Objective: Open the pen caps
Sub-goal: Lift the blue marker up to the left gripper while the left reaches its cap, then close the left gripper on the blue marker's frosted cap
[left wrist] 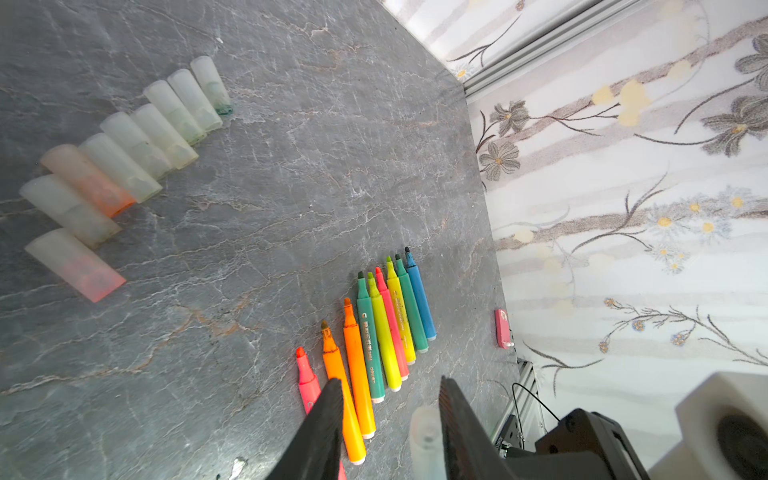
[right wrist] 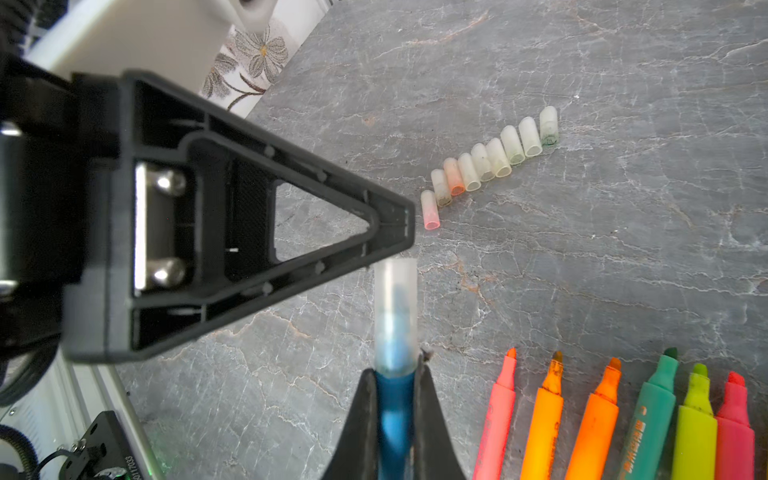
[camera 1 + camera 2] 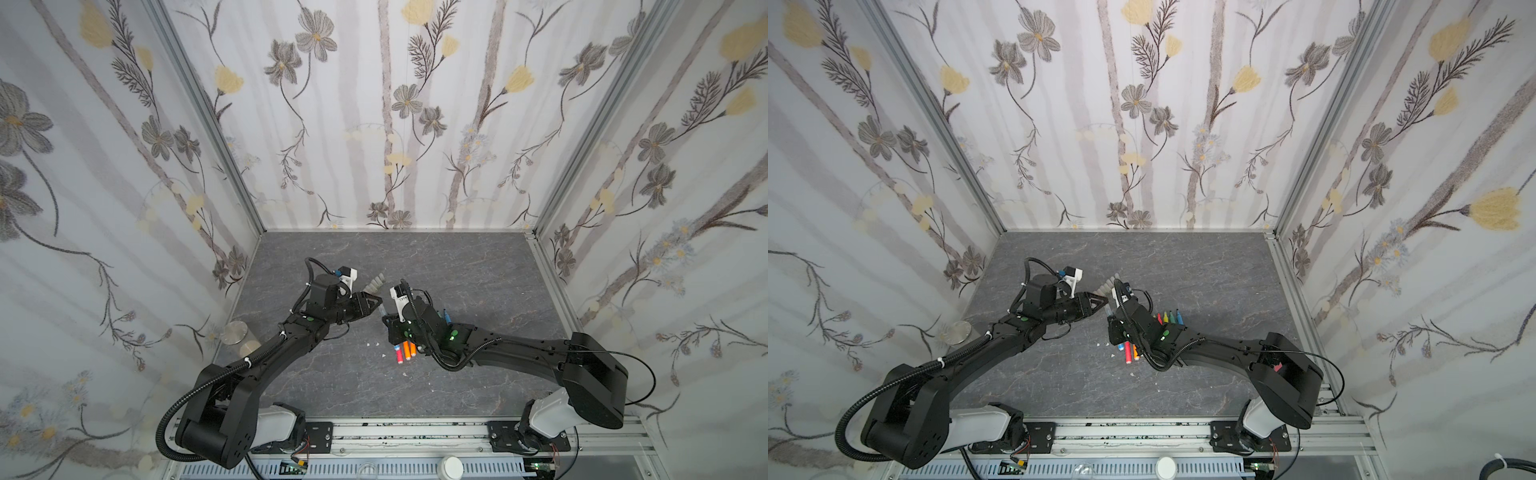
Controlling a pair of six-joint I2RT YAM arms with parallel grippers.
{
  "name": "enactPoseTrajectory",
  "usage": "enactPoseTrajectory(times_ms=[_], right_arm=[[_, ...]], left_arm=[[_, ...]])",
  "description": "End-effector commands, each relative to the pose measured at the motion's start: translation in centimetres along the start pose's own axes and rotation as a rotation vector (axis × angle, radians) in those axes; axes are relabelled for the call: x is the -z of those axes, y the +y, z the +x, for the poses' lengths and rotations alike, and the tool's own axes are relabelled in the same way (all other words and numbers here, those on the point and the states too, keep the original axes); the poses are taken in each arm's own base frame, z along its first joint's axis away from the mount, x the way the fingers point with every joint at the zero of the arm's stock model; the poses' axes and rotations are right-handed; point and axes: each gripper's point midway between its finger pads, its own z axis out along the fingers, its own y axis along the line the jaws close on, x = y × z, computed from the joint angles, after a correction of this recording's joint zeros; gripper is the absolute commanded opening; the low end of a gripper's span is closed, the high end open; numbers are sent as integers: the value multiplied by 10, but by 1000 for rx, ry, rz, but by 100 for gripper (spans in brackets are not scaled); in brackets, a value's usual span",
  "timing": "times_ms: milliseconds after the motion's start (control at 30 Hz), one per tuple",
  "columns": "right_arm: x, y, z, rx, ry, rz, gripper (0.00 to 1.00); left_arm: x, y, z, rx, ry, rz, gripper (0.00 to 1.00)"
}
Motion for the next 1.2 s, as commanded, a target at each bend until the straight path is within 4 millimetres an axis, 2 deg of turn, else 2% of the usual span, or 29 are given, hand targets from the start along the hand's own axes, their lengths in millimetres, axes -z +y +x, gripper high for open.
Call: enactPoseTrajectory(times_ms=[0, 167, 433, 767, 833, 933, 1067, 1167], right_arm=[[4, 13, -21, -3, -72, -50, 0], [3, 14, -24, -4, -80, -52, 0], [1, 11, -21, -9, -75, -44, 0], [2, 11, -23, -10, -75, -45, 0], [4, 10, -21, -9, -73, -42, 13], [5, 7, -14, -7, -61, -46, 26], [6, 3, -2, -5, -49, -57, 33], [5, 2, 2, -4, -42, -58, 33]], left_arm=[[-2, -11, -3, -6, -7, 30, 38], [-10, -14, 2, -9, 13, 42, 36], [-14, -12, 8, -9, 29, 42, 17], [-16, -17, 1, -21, 25, 44, 0], [-18, -18, -2, -27, 20, 40, 0], [-18, -21, -8, -26, 8, 41, 0], [-19, -26, -15, -31, -2, 46, 0], [-21, -27, -18, -31, -2, 47, 0]])
